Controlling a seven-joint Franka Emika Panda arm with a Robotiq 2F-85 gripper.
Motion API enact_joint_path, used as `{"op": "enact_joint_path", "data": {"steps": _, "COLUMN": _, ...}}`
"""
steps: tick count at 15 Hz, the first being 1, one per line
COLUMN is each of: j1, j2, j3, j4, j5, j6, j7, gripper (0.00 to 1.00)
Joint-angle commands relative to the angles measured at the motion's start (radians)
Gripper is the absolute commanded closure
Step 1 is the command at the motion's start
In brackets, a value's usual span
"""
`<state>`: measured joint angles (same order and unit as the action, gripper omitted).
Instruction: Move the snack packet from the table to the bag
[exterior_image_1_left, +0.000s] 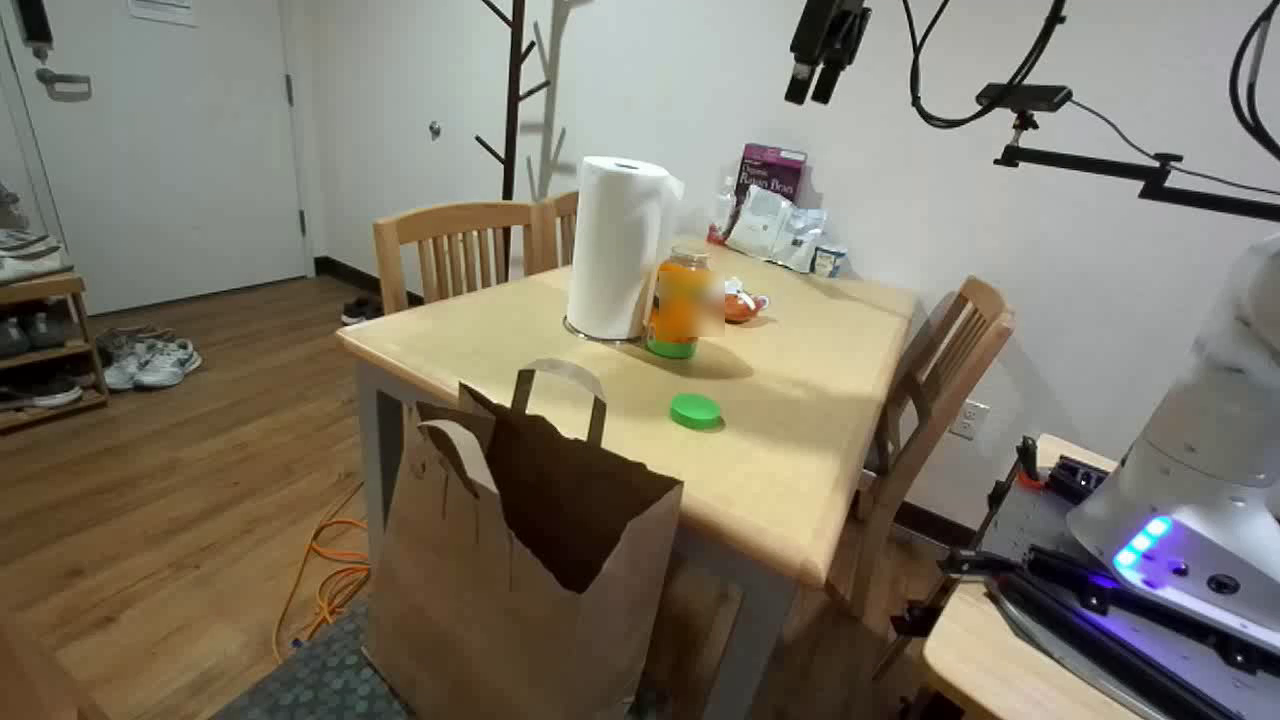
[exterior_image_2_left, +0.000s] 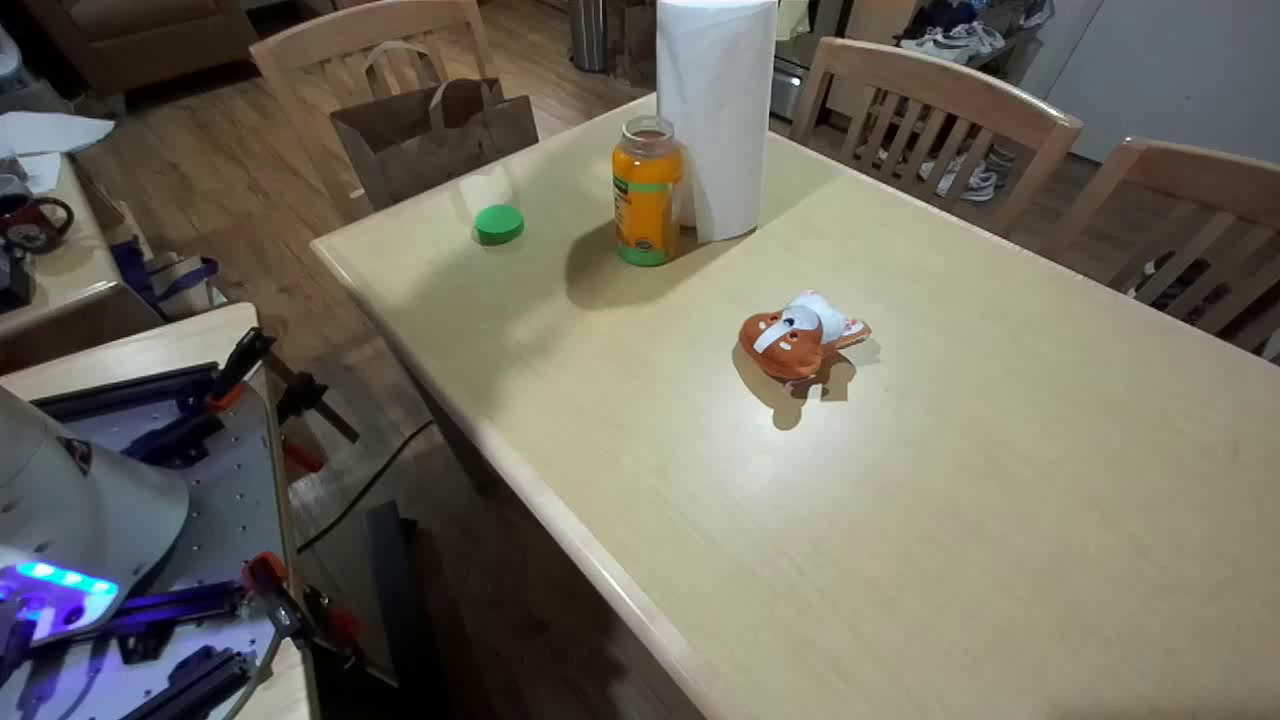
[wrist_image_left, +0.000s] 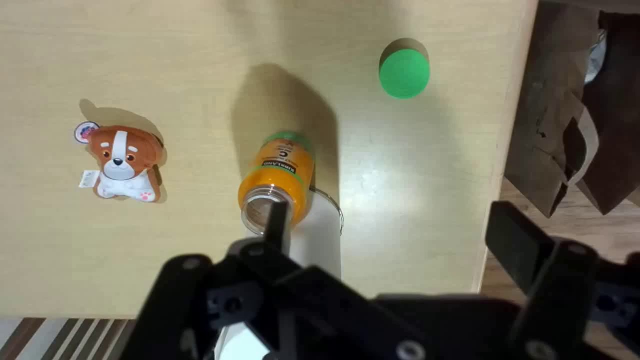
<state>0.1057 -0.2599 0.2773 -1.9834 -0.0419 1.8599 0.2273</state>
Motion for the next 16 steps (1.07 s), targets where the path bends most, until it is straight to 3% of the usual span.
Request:
{"op": "enact_joint_path", "data": {"steps": 1, "j1": 0.021, "j2": 0.003, "j3": -0.017, "j4": 0.004, "j5": -0.006, "j6": -0.004, "j7": 0.005, "gripper": 0.00}}
{"op": "enact_joint_path", "data": {"steps": 7, "j1": -0.012, "j2": 0.005, "j3": -0.113, "j4": -0.010, "j5": 0.032, "j6": -0.003, "j7": -0.016, "gripper": 0.00}}
{"op": "enact_joint_path", "data": {"steps": 11, "j1": -0.035, "j2": 0.009, "j3": -0.205, "j4": -0.053, "j5": 0.054, "j6": 0.027, "j7": -0.111, "gripper": 0.00}}
{"op": "enact_joint_path", "data": {"steps": 13, "j1": -0.076, "j2": 0.010, "j3": -0.241, "j4": -0.116, "j5": -0.025, "j6": 0.057, "j7": -0.108, "gripper": 0.00}}
{"op": "enact_joint_path", "data": {"steps": 16, "j1": -0.124, "j2": 0.026, "j3": -0.311, "j4": -0.196, "j5": 0.015, "j6": 0.109, "j7": -0.111, "gripper": 0.00}}
